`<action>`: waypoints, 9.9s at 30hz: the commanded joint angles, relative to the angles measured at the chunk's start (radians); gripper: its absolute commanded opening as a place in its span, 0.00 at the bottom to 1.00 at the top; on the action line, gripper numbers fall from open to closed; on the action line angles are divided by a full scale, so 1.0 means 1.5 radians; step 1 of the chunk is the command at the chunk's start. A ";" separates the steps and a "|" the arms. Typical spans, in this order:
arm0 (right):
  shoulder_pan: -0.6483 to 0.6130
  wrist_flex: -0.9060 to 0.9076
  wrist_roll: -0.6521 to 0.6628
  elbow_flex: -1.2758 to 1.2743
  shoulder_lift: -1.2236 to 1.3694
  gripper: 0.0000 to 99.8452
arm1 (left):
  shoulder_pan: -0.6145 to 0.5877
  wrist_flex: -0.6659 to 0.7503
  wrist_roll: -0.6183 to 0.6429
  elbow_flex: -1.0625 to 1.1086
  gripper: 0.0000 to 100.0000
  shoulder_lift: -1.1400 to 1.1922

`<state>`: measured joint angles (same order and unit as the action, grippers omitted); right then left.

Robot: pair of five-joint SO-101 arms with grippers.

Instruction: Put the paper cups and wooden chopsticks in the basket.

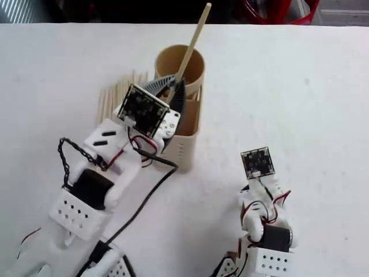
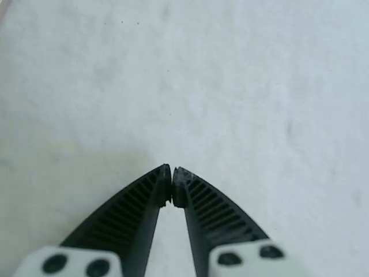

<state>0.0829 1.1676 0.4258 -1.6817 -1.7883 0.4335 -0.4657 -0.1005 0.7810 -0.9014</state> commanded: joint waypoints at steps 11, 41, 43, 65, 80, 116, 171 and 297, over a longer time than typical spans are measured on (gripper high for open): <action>0.003 -0.008 -0.001 -0.006 -0.002 0.02 | -0.036 0.016 0.009 0.053 0.10 -0.021; 0.003 -0.008 -0.001 -0.006 -0.002 0.02 | -0.540 -0.235 -0.030 -0.046 0.08 0.252; 0.002 -0.008 -0.001 -0.006 -0.002 0.02 | -0.530 -0.276 -0.075 -0.101 0.08 0.343; 0.003 -0.008 -0.001 -0.006 -0.002 0.02 | -0.454 -0.352 -0.068 -0.472 0.14 0.872; 0.003 -0.008 -0.001 -0.006 -0.002 0.02 | -0.441 -0.422 -0.070 -0.497 0.04 0.907; 0.003 -0.008 -0.001 -0.006 -0.002 0.02 | -0.396 -0.351 0.052 -0.271 0.02 0.630; 0.004 -0.008 -0.001 -0.006 -0.002 0.02 | -0.025 0.024 0.104 0.015 0.05 -0.011; 0.003 -0.008 -0.001 -0.006 -0.002 0.02 | -0.461 -0.375 -0.178 -0.589 0.11 0.861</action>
<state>0.0829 1.1676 0.4258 -1.6817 -1.7883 -0.3230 -1.1301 -0.3844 -0.1212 0.3721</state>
